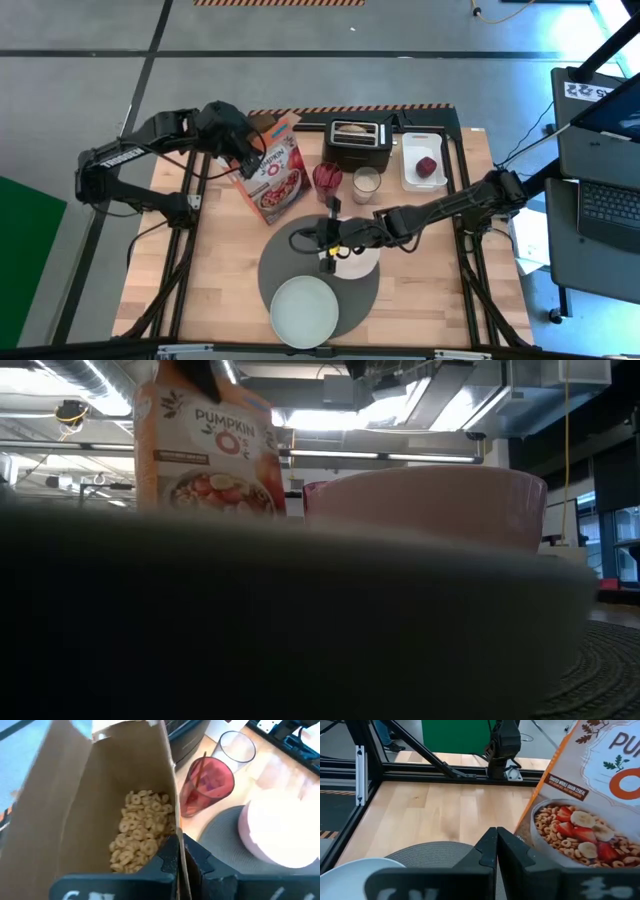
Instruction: Arrange a breakfast setting
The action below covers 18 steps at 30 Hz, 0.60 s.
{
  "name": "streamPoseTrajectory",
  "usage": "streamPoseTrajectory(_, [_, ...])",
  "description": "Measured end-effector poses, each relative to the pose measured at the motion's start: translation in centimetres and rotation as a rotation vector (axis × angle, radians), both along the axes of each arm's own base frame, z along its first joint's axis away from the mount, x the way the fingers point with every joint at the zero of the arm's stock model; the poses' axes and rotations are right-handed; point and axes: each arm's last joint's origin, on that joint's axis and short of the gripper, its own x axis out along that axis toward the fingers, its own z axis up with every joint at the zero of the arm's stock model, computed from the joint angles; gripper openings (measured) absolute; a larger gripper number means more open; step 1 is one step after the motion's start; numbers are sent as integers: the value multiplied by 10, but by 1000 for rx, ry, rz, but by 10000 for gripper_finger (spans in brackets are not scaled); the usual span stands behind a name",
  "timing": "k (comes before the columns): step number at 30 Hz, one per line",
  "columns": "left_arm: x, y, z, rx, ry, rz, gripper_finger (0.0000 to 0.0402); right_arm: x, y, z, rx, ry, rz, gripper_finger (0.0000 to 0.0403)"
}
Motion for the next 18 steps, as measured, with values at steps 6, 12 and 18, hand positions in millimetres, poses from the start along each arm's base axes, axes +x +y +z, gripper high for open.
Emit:
streamPoseTrajectory(6, [11, -12, -1, -27, -29, -13, 0, 0, 0, 0, -2, -1, -5, 14])
streamPoseTrajectory(12, [28, -23, -5, -56, -49, -48, 0, 0, -1, 0, -6, -1, -12, 14])
streamPoseTrajectory(18, [42, -28, -7, -61, -87, -89, 3, 0, -1, 0, -6, -1, -12, 14])
